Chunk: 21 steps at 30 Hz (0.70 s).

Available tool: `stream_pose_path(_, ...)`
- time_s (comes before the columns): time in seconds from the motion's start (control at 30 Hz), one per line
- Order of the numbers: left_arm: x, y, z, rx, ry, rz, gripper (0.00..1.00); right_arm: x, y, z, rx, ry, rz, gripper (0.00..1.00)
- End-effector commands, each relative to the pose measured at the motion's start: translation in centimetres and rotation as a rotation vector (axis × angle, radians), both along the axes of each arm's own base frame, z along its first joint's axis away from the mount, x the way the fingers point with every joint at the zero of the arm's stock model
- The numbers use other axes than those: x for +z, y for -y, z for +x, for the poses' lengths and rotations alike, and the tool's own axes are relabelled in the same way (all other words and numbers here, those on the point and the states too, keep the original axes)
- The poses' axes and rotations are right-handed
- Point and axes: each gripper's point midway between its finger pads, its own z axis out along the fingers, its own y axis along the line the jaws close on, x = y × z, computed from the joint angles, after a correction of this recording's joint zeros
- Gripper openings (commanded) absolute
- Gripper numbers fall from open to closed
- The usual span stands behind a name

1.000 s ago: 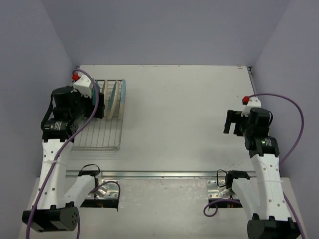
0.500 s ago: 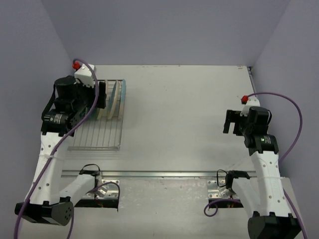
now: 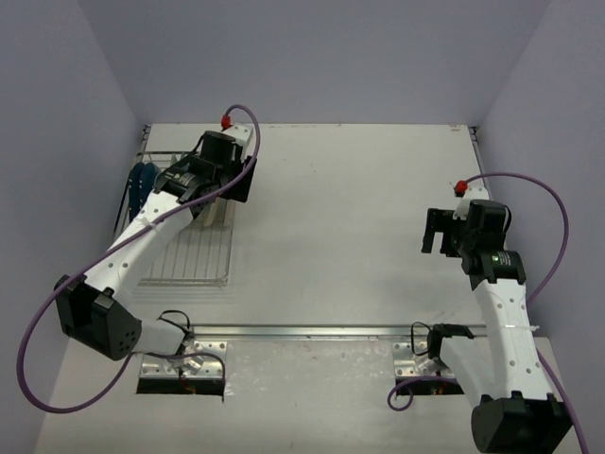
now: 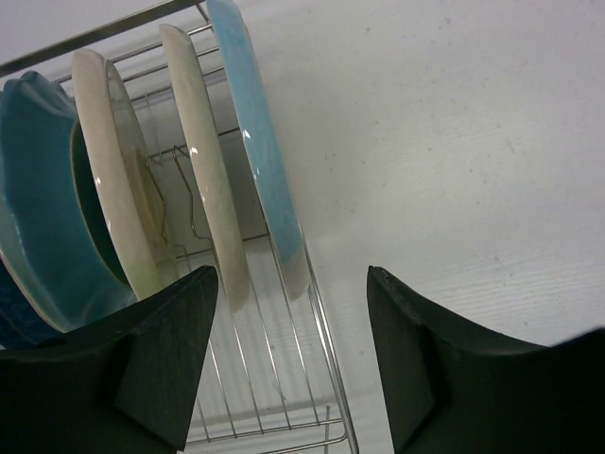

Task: Unload the plates from the dish rack

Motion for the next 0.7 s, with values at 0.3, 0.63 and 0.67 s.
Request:
stream_pose_path(0.3,-1.5,1.2,3.0,0.086,-0.021,-0.037,0.41,1.0,0.1,1.2,-0.004,0.056,0.009,0.99)
stream_pose_path(0.63,-4.4,-0.3,5.1,0.217,-0.066,0.059,0.3,0.9,0.1,1.2,-0.009,0.058,0.011,0.99)
stream_pose_path(0.67,-4.8,-0.3,5.1,0.22,-0.077,0.061,0.29,0.8,0.0,1.1,-0.009,0.055,0.011,0.99)
